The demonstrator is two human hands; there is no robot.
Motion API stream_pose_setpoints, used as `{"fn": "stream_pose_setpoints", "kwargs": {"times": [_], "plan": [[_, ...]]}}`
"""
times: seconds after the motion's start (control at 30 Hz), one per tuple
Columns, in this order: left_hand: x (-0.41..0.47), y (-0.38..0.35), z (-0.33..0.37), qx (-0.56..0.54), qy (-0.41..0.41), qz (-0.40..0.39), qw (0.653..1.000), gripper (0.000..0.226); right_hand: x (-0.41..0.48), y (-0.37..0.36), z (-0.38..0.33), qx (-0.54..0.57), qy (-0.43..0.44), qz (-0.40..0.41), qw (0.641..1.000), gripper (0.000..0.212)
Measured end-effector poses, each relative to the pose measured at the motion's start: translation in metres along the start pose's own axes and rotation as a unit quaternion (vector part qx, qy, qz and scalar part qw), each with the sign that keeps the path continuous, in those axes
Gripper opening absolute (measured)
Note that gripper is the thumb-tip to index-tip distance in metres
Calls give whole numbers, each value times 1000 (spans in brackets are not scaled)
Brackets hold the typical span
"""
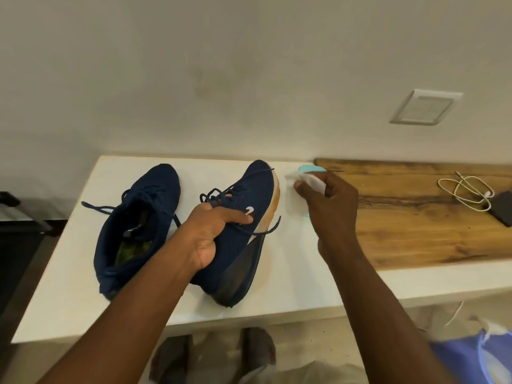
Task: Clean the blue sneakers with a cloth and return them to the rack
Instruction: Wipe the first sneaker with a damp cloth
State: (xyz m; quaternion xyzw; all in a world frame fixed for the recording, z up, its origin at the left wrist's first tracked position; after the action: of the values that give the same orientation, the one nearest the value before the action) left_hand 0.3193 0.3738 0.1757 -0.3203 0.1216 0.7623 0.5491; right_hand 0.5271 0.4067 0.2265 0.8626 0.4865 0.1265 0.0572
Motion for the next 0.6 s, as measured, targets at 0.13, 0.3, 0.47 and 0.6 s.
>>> {"fn": "stream_pose_setpoints", "kwargs": {"times": [0.13, 0.3, 0.47, 0.6], "plan": [[2, 7, 3, 3, -18, -10, 1000, 48, -23, -6, 14, -26, -23, -21, 999, 23], [-1, 10, 9, -38, -12, -12, 999, 52, -25, -19, 6, -85, 41, -71, 993, 27], [2, 12, 10, -55, -21, -31, 998, 68, -23, -29, 6, -137, 113, -81, 981, 22], [2, 9, 10, -73, -8, -66, 995, 60, -19, -32, 12, -168, 114, -77, 976, 26]]}}
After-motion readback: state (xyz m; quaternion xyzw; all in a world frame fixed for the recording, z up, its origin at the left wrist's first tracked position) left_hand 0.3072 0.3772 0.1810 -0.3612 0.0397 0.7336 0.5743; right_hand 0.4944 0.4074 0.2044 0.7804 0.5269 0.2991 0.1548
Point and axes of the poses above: each hand's wrist, its own x-axis towards the middle knuckle, its own y-axis out of the back of the hand, z = x × y, the point moved 5 cm from there along x, towards the middle knuckle, and after that the axes turned 10 degrees about z, right-handed, at the moved point
